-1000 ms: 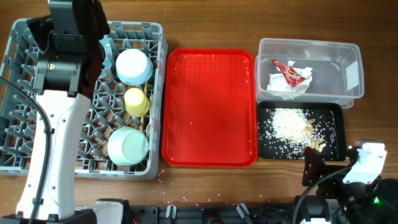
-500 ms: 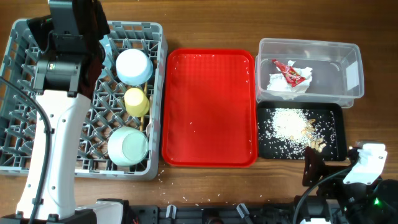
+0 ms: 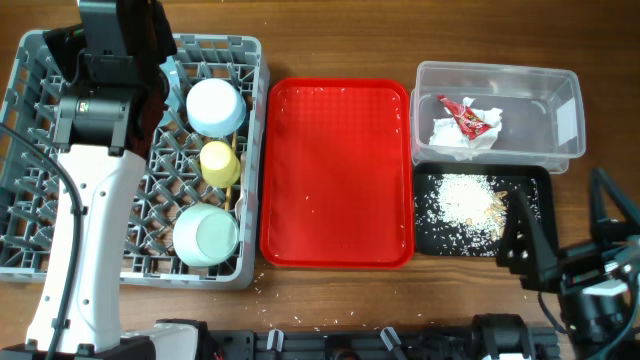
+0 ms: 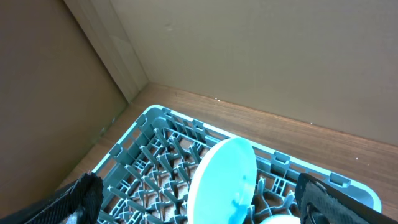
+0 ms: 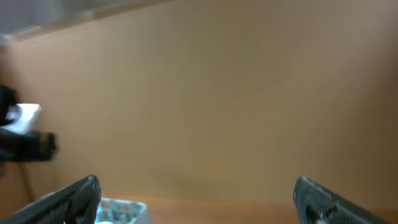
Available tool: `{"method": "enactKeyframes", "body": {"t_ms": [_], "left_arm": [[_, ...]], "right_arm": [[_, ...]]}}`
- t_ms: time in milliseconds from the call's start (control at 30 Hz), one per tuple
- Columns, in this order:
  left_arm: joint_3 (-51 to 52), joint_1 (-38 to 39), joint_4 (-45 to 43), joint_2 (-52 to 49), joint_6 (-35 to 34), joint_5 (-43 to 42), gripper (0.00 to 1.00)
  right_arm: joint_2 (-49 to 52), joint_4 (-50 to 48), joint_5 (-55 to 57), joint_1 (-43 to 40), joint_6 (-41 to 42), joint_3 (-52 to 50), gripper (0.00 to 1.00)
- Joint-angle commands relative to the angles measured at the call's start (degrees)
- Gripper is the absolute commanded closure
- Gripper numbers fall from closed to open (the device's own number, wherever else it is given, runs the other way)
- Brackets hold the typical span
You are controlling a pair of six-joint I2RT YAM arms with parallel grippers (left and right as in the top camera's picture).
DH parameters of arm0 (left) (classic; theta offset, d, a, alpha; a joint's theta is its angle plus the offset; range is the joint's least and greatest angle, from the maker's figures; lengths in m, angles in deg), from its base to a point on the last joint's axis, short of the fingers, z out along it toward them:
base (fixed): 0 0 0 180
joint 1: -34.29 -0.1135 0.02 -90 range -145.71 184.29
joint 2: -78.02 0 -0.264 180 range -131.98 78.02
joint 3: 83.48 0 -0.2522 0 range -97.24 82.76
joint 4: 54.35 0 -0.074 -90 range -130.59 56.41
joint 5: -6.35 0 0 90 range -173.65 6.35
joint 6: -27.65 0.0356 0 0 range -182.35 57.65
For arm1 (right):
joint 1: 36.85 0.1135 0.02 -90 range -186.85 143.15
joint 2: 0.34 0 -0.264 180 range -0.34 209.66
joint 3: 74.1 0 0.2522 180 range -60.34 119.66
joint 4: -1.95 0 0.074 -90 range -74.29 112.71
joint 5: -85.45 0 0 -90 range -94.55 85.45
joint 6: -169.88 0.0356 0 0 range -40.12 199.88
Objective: Sort waste into correct bins and load items into the dishwasher rack
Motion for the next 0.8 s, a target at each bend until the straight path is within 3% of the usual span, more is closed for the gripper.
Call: {"method": "enactKeyframes", "body": {"t_ms": [0,167,367,533,767], "left_arm": [[-0.3,-0.2,-0.2,0.0,-0.9,-0.4,0.00],[-0.3,-0.2,-0.2,0.0,-1.0,-0.4,0.00],[-0.3,-0.2,-0.2,0.0,-1.0,-0.4,0.00],[-0.3,-0.2,-0.2,0.0,-1.0,-0.4,0.00],[-0.3,-0.2,-0.2,0.0,-0.9,-0.4,0.00]], "right_arm": [[-4.8,-16.0,-0.3,2.7,-3.5,-11.8,0.00],[-8.2,-41.7,-4.2,3.1,-14.7,-31.5,0.00],[-12.2,-47.9,-4.1,4.2,-24.3,-45.7,0.00],[-15.6,-45.5,0.4,4.2,-26.0,-50.8,0.00],[-15.6,-20.4,4.8,4.3,-27.0,-50.8,0.00]]}}
